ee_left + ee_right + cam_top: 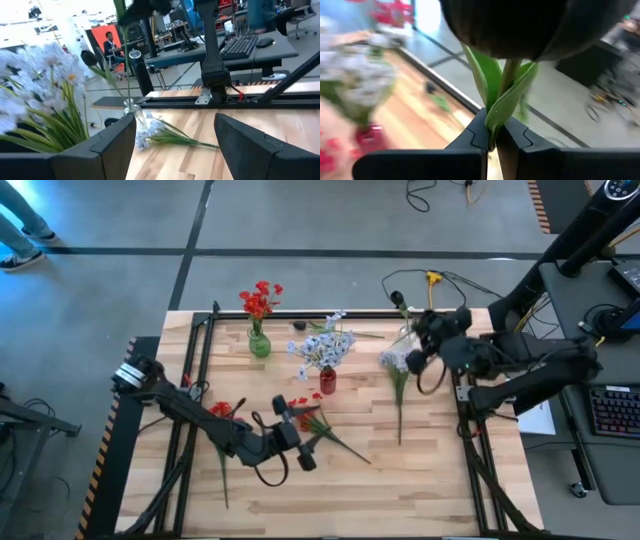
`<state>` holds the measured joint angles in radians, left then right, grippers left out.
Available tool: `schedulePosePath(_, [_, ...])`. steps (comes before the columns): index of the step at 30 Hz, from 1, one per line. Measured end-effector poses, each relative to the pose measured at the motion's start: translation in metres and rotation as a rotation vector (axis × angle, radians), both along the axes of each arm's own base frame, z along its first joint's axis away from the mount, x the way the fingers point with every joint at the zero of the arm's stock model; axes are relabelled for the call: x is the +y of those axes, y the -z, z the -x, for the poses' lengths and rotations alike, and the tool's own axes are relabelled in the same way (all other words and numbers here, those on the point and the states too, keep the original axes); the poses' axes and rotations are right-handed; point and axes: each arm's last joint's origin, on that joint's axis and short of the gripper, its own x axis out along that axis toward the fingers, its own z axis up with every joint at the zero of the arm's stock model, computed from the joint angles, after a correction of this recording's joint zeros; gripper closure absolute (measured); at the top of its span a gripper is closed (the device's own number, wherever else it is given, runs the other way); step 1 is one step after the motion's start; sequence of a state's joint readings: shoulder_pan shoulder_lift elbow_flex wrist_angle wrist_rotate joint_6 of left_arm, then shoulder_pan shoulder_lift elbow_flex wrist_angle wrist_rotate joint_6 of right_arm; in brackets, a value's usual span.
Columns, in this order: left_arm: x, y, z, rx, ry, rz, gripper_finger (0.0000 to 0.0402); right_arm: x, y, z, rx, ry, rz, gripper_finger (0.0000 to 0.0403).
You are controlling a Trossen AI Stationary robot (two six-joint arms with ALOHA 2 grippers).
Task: Sort flowers into vase by color
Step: Put the bottom black flower into the transparent vase
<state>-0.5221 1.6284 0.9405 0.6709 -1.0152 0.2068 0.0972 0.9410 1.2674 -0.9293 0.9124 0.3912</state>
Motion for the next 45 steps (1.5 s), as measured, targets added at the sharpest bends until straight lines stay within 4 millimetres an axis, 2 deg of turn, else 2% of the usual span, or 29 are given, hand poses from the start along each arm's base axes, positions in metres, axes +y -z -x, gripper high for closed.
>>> schedulePosePath(4, [0.003, -0.007, 0.003, -0.009, -0.004, -0.008, 0.0151, -0.021, 0.002, 0.004, 0.031, 0.068, -0.052, 0.0390])
schedulePosePath(8, [0.006, -0.013, 0.005, -0.017, -0.010, -0.015, 0.0151, -0.038, 0.003, 0.004, 0.085, 0.012, -0.111, 0.0390])
schedulePosePath(13, [0.007, -0.013, 0.006, -0.010, -0.082, -0.021, 0.0151, -0.053, -0.003, 0.010, 0.073, 0.021, -0.138, 0.0390])
schedulePosePath(19, [0.008, -0.012, 0.006, 0.003, -0.094, -0.028, 0.0151, -0.060, -0.015, 0.018, 0.044, 0.047, -0.119, 0.0390])
schedulePosePath(28, [0.008, -0.010, 0.006, 0.018, -0.111, -0.036, 0.0151, -0.071, -0.022, 0.025, 0.068, 0.145, -0.048, 0.0390])
schedulePosePath(45, [0.009, -0.009, 0.006, 0.029, -0.113, -0.041, 0.0151, -0.081, -0.011, 0.012, 0.102, 0.138, -0.060, 0.0390])
